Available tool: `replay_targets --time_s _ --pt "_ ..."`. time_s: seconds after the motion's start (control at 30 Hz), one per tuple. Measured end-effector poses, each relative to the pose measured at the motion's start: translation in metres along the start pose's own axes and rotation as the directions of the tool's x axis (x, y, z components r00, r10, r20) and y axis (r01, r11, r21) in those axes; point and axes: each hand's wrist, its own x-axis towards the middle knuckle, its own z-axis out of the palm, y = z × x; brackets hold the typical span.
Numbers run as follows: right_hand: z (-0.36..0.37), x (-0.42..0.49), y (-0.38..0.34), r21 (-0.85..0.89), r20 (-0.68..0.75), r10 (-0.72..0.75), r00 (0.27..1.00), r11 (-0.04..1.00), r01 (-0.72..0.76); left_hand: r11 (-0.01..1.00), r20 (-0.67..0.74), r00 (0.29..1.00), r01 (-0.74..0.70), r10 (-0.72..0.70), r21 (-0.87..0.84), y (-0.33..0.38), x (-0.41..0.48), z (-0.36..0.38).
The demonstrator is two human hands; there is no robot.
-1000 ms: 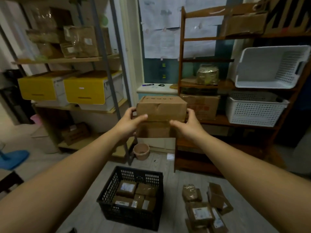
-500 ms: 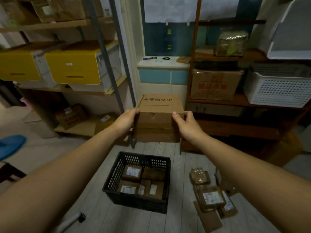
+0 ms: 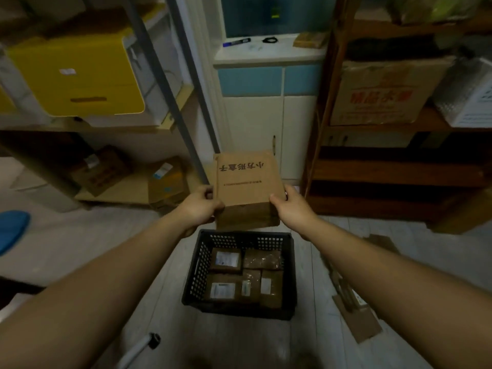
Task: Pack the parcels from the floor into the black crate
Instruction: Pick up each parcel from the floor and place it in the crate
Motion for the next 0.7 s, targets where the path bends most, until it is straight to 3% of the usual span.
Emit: replay_targets --time_s 0.2,0.53,0.7 --pt "0.084 0.021 0.025 -0.012 -0.075 0.035 0.997 0.999 -0.036 1.0 0.204 0.979 0.001 0.0 -0.004 -0.048 0.057 -0.047" --pt "0.183 0.062 0.126 -0.021 0.125 0.107 0.986 0.994 -0.105 0.962 0.187 0.98 -0.111 0.064 0.249 -0.189 0.12 -0.053" --pt "0.224 0.096 0.216 -0.038 0.217 0.13 0.967 0.991 -0.125 0.914 0.162 0.987 -0.057 -0.01 0.402 -0.288 0.171 -0.027"
